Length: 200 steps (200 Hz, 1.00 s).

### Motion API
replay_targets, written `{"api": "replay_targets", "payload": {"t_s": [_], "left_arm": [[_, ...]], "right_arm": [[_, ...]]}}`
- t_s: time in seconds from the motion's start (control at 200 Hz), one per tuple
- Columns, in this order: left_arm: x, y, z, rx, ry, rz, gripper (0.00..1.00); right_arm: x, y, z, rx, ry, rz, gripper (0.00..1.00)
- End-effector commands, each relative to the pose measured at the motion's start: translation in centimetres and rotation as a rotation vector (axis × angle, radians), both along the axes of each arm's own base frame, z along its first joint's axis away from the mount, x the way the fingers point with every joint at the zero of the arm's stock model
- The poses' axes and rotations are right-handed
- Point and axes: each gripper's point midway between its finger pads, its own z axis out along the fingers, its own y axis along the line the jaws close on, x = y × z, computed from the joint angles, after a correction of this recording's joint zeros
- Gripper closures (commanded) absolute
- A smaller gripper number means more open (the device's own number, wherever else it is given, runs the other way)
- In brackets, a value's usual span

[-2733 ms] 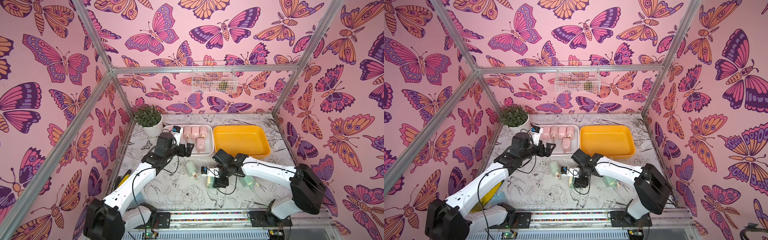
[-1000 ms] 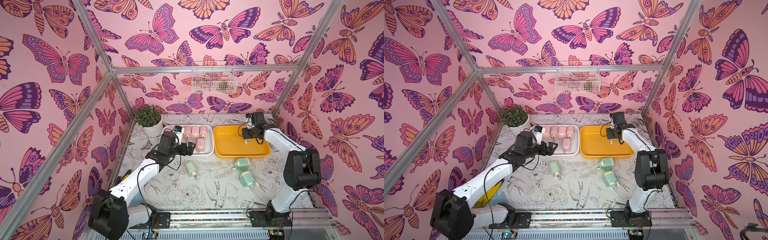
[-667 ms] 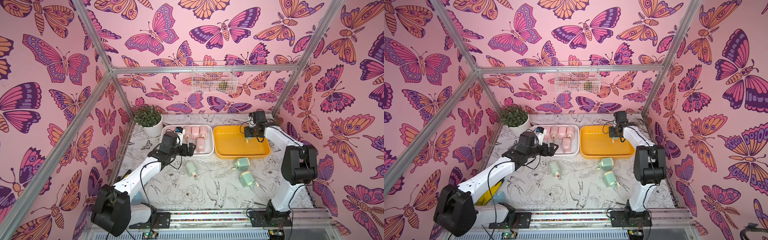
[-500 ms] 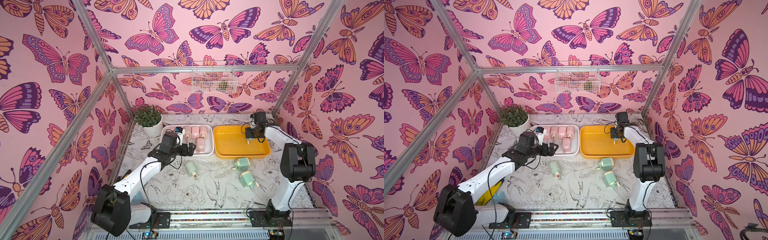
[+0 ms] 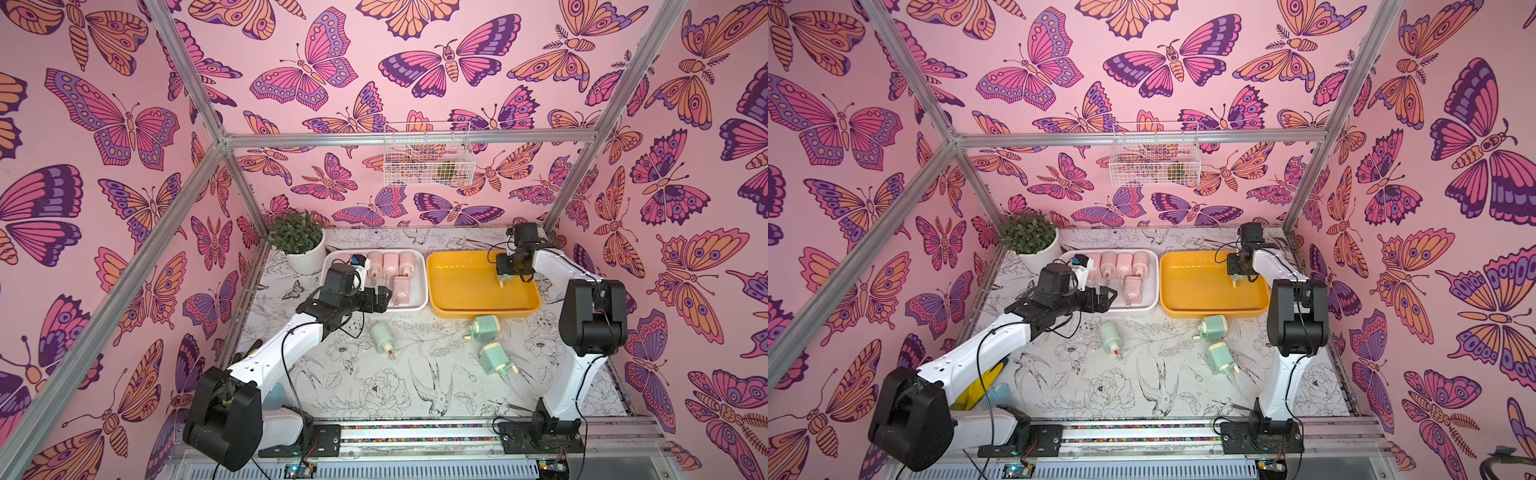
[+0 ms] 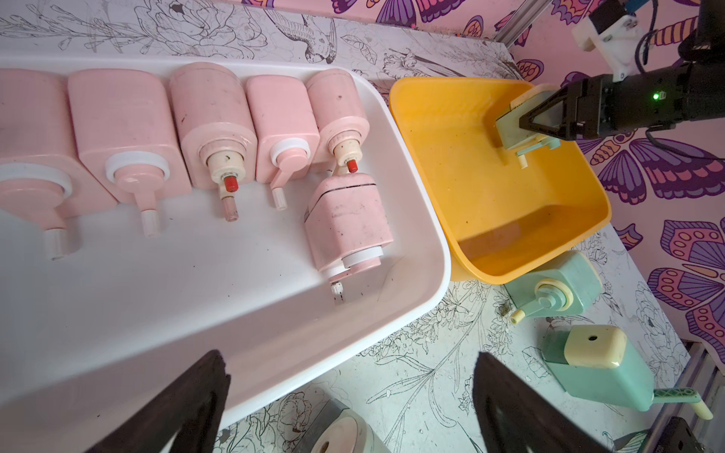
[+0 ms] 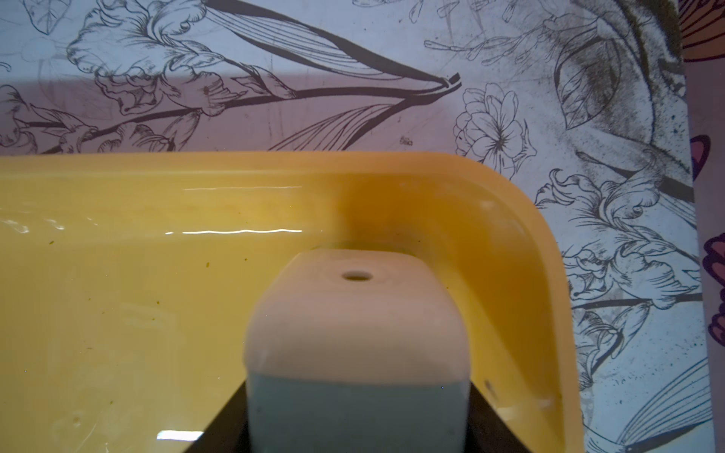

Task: Place the pencil sharpeners by color into the storage box
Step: Place the pencil sharpener in the storage box.

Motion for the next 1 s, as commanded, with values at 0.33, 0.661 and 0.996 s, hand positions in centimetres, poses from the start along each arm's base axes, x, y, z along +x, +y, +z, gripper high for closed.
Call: {"api": "replay_targets", "payload": {"t_s": [0.33,0.661,0.996], "left_arm": [[-2.5,-4.7,-0.1,0.015,-0.047,-0.285,0.00],[-4.4,-8.3,-0.1,0.035,-0.082,-0.447,0.00],[-3.9,-8.5,-0.2,0.041,-0.079,-0.435,0.00]], "right_arm": [[0.3,-0.4,-0.8,-0.007,0.059,0.013,0.43],[-0.5,-0.9,-1.5,-0.024,0.123,0.005,0.38],[-1.0,-1.0,-1.9,-0.029,0.142,0.005,0.22]]}}
